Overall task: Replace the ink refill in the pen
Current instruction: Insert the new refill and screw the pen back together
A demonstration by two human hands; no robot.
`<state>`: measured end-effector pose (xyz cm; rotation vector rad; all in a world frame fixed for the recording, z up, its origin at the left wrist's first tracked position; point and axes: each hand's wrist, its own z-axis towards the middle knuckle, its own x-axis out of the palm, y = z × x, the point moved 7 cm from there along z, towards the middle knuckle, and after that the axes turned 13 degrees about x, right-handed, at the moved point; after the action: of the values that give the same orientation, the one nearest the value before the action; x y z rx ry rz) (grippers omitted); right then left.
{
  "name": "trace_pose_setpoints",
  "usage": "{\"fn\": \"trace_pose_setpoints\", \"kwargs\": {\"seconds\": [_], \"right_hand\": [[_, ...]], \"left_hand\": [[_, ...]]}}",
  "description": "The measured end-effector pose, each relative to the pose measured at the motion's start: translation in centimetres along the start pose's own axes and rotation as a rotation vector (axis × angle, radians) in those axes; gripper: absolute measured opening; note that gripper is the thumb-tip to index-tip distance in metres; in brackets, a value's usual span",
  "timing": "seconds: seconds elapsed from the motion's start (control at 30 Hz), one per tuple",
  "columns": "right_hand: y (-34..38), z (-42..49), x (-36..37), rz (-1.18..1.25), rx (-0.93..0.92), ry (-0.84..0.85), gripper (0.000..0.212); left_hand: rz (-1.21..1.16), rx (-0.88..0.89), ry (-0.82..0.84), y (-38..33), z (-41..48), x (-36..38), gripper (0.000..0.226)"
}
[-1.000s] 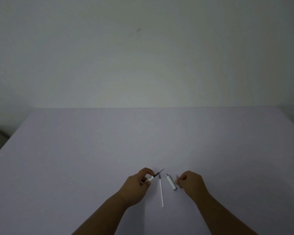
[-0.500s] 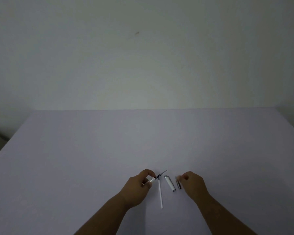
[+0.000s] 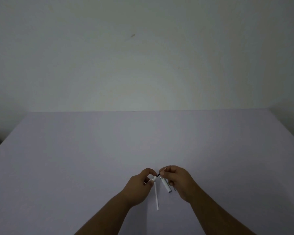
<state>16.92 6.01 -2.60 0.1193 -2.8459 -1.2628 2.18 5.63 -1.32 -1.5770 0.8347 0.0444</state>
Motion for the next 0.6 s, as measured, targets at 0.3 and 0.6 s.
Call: {"fn": "trace_pose_setpoints", "kwargs": {"seconds": [0.3, 0.6], "right_hand": [[0.4, 2.4, -6.6, 0.191, 0.008, -0.359, 0.024], [-2.1, 4.1, -6.8, -0.665, 0.053, -0.497, 0.022]], "left_hand": [[0.019, -0.051, -0.016, 1.2, 0.3, -0.1, 0.022], [0.106, -0.063, -0.014, 2.3, 0.8, 0.3, 0.024]]}}
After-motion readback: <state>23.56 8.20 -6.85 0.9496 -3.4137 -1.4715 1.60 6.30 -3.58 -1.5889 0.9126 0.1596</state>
